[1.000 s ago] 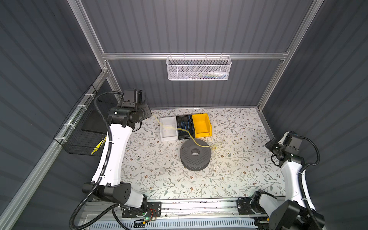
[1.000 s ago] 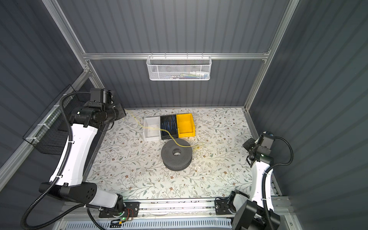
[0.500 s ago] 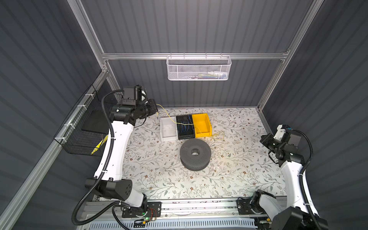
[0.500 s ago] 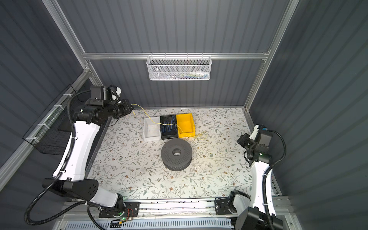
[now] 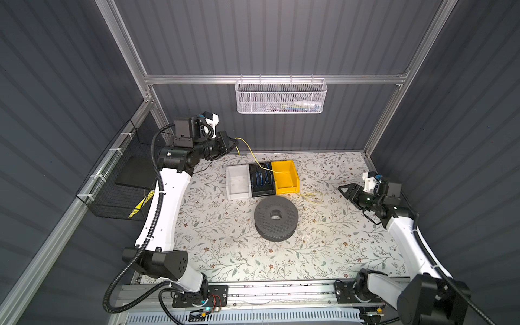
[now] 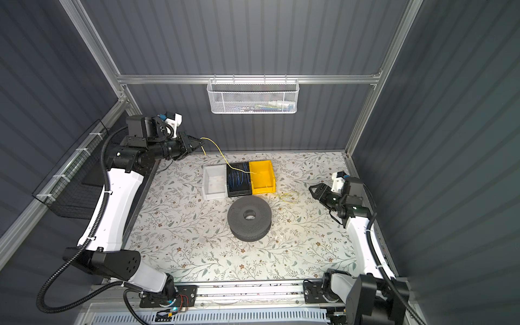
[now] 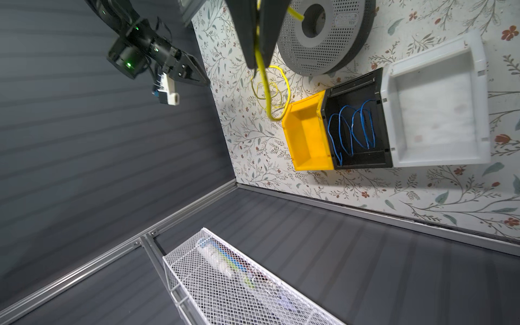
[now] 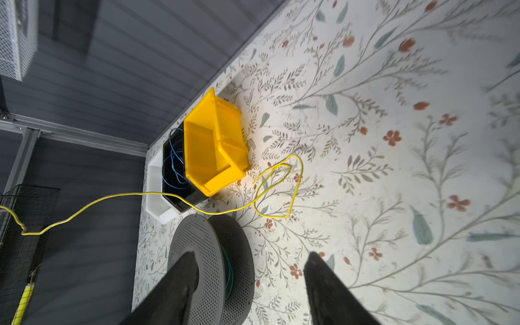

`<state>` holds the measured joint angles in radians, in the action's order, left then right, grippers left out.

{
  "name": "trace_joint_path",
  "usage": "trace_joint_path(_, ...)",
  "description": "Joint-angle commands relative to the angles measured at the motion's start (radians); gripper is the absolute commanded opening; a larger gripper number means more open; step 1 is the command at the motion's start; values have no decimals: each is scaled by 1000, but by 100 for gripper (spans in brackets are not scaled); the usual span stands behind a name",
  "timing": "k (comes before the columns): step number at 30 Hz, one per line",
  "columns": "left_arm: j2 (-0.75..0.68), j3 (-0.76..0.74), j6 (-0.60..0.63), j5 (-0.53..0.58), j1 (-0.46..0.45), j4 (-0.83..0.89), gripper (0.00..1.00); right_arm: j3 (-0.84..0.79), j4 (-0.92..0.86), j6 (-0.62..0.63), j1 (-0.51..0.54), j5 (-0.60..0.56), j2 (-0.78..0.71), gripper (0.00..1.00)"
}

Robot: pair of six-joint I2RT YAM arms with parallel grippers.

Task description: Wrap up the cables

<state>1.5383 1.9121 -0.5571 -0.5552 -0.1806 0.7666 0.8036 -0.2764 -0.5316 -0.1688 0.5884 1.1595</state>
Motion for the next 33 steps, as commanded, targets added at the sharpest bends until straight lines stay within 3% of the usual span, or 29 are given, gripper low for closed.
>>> trace_joint_path(1,-59,-76,34,-111,-1,-13,0,-16,40,-14,9,31,75,67)
trace_joint_path(4,-95,-135,60,-159,-1,-33,0,-17,55,-12,23,33,163,67)
trace_joint_path(9,-121,-178,92,-129,0,-9,0,-29,124,-30,52,60,300,64)
trace_joint_path(14,-124,-193,100,-119,0,-4,0,-3,107,-1,95,-31,369,61)
trace_joint_path(19,-128,-195,108,-98,-1,11,0,-16,58,58,94,-107,357,58)
trace_joint_path(25,-140,-215,118,-70,0,16,0,-90,17,95,94,-202,225,63)
trace_joint_path(33,-148,-227,128,-53,0,19,0,-134,-41,87,94,-141,189,54)
